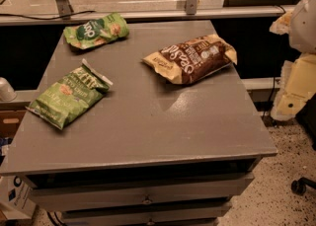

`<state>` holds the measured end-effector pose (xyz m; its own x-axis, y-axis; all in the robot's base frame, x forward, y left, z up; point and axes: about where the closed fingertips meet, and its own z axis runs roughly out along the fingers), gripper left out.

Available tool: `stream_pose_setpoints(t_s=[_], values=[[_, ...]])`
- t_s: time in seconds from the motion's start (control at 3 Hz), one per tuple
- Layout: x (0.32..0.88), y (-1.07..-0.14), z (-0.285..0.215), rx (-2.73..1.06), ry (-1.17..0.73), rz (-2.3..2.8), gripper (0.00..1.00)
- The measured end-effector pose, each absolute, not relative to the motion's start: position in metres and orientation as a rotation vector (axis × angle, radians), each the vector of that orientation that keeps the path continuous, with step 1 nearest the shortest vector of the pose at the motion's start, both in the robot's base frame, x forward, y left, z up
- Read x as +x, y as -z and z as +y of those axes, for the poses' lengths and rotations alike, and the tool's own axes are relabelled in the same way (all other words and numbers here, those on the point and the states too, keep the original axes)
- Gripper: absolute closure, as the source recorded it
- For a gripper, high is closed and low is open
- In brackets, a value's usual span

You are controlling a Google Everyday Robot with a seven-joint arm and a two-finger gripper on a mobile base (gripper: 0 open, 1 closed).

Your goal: Pick green jalapeno chip bag

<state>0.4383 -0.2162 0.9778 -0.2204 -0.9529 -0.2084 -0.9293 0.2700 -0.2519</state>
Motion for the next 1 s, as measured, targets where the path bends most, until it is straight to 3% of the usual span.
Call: stream_pose_setpoints(t_s=[0.33, 1.0], values=[[0.438, -0.978, -0.216, -1.721, 0.104, 2.227, 0.00], [0.440, -0.984, -0.139, -1.826, -0.031, 2.005, 0.00]])
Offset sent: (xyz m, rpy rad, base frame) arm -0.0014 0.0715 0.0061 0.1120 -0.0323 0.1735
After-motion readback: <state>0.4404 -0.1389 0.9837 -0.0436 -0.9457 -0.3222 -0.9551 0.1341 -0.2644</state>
